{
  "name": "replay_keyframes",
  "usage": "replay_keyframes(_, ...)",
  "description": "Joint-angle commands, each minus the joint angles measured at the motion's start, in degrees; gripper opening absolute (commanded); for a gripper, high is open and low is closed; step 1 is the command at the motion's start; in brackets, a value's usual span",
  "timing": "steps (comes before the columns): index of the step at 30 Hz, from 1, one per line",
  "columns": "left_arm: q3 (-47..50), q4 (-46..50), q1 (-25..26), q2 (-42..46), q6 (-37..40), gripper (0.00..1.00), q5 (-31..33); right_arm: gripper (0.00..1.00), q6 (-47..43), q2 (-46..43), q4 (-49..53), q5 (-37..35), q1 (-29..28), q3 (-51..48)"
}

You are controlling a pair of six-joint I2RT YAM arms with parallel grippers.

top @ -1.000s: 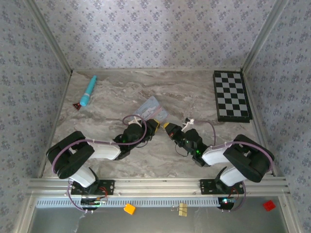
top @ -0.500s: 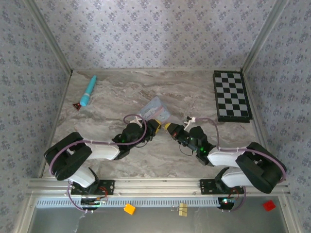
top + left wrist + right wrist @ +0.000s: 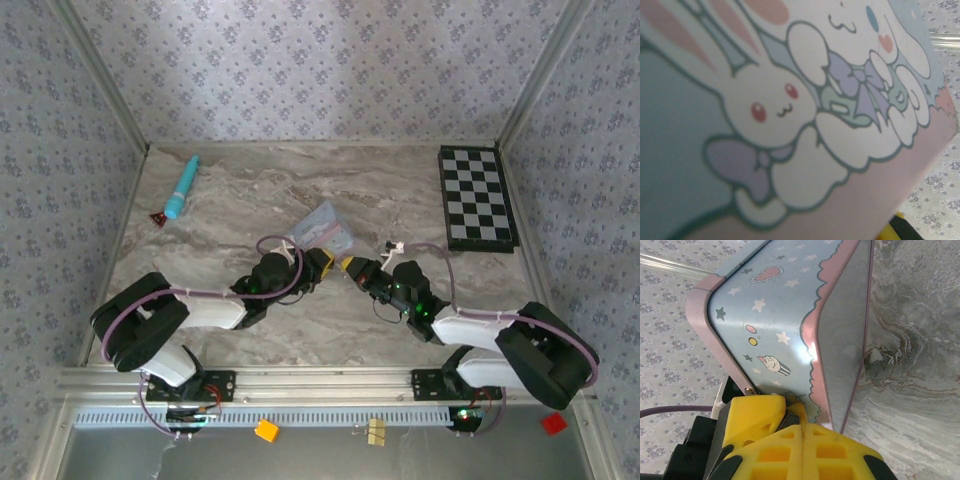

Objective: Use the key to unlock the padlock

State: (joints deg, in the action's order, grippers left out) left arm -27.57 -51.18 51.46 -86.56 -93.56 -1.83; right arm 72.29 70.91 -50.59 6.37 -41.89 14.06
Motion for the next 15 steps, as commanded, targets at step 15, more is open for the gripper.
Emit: replay_keyframes(15,-4.8,0.5,-0.1,4.7,3.8,0.00,-5.8,0.00,-3.9,-0.9,3.3,4.5,4.8,0.7)
